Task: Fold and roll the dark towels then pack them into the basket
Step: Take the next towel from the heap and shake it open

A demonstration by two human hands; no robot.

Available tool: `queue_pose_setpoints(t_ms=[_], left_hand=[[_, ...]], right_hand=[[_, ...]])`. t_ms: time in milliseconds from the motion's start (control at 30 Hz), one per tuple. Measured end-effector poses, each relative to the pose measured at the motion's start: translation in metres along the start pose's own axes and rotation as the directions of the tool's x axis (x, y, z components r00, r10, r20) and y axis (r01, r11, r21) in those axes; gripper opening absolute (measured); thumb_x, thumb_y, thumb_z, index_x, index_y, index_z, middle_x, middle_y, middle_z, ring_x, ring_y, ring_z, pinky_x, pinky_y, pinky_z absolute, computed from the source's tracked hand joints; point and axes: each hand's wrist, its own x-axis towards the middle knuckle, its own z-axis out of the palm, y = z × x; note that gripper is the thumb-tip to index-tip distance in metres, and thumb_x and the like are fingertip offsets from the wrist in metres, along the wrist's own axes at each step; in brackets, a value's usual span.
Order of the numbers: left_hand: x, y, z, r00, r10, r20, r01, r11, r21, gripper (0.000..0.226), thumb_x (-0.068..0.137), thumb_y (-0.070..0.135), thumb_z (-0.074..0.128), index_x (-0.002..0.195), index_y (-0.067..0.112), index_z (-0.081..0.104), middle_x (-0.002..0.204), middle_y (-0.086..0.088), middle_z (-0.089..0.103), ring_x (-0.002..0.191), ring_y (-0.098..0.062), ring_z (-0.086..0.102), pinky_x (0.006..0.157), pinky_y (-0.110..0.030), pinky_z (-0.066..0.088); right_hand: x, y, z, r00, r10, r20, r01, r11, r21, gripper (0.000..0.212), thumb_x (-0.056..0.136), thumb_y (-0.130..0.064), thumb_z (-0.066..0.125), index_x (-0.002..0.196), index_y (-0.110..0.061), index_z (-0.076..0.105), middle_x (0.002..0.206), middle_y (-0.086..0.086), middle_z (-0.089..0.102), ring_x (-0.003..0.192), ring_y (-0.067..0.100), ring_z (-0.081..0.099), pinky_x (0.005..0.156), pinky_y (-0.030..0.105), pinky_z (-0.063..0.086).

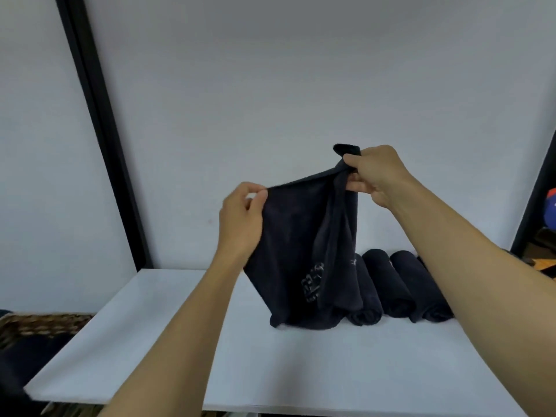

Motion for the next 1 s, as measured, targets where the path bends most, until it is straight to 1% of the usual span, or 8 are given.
queue_pose_setpoints(t_ms=[133,233,300,433,567,733,867,1000], left_hand=[[0.032,0.035,-0.019,0.981,0.173,0.084,-0.184,0.971,0.15,0.013,0.095,0.026,0.059,0.09,0.022,0.07,0.071,0.01,0.066,0.069,-0.004,0.062,0.067,-0.01,0.048],[0.048,0.055,-0.019,0.942,0.269,0.201,-0.32,0.9,0.295,0.011,0.091,0.028,0.065,0.084,0.023,0.072,0.068,0.007,0.064,0.063,-0.005,0.056,0.062,-0.006,0.042],[0.054,0.066,-0.012,0.921,0.28,0.271,-0.361,0.875,0.322,0.01,0.087,0.029,0.069,0.081,0.022,0.073,0.071,0.006,0.067,0.063,-0.003,0.057,0.061,-0.008,0.042],[0.049,0.074,-0.006,0.937,0.248,0.246,-0.298,0.935,0.19,0.014,0.081,0.03,0.074,0.082,0.017,0.068,0.067,-0.012,0.066,0.058,-0.013,0.058,0.062,-0.027,0.05],[0.034,0.049,-0.029,0.967,-0.006,0.256,0.006,1.0,-0.001,0.035,0.073,0.033,0.083,0.096,0.016,0.062,0.071,-0.017,0.065,0.058,-0.025,0.063,0.054,-0.032,0.05],[0.005,-0.005,-0.035,0.836,-0.271,0.478,0.101,0.931,0.351,0.005,0.081,0.014,0.074,0.08,0.009,0.074,0.065,0.006,0.064,0.047,-0.006,0.045,0.05,-0.022,0.038],[-0.013,-0.009,-0.019,0.928,-0.266,0.261,0.271,0.962,0.019,0.035,0.089,0.049,0.061,0.091,0.015,0.069,0.084,0.002,0.068,0.06,-0.015,0.06,0.064,-0.028,0.052],[-0.031,0.0,0.03,0.9,-0.272,0.34,0.319,0.944,-0.089,0.053,0.078,0.054,0.072,0.122,0.033,0.05,0.103,0.006,0.069,0.086,-0.013,0.071,0.08,-0.033,0.059]], right_hand=[[0.009,0.016,-0.006,0.998,0.033,0.054,-0.01,0.928,-0.372,0.04,0.092,-0.009,0.06,0.129,0.0,0.05,0.095,0.013,0.06,0.049,0.008,0.057,0.057,0.028,0.058],[-0.002,0.014,0.003,0.968,-0.15,0.201,0.251,0.582,-0.774,0.038,0.088,-0.028,0.067,0.123,-0.017,0.056,0.111,0.001,0.061,0.093,0.018,0.064,0.071,0.024,0.046],[-0.016,0.008,0.02,0.873,-0.279,0.399,0.475,0.671,-0.569,0.043,0.083,-0.038,0.072,0.122,-0.029,0.058,0.111,-0.012,0.06,0.105,0.007,0.06,0.08,0.02,0.044],[-0.028,-0.005,0.051,0.753,-0.257,0.606,0.451,0.872,-0.191,0.048,0.082,-0.023,0.075,0.124,-0.026,0.054,0.114,-0.01,0.067,0.105,0.002,0.064,0.095,0.026,0.052],[-0.018,-0.005,0.057,0.785,-0.291,0.547,0.483,0.841,-0.245,0.014,0.088,-0.021,0.068,0.101,-0.019,0.072,0.095,-0.007,0.073,0.092,0.004,0.068,0.089,0.024,0.053],[-0.001,-0.014,0.056,0.904,-0.325,0.276,0.366,0.924,-0.109,0.032,0.093,-0.033,0.061,0.088,-0.002,0.067,0.081,0.006,0.064,0.073,0.016,0.06,0.073,0.033,0.051],[0.006,-0.027,0.043,0.883,-0.177,0.434,0.178,0.983,0.039,0.02,0.095,-0.023,0.062,0.11,-0.011,0.068,0.1,0.002,0.071,0.089,0.011,0.068,0.084,0.026,0.057],[0.014,-0.027,0.041,0.839,-0.226,0.495,0.172,0.973,0.153,0.028,0.095,-0.007,0.057,0.12,-0.016,0.065,0.097,-0.001,0.066,0.089,0.009,0.066,0.082,0.026,0.056]])
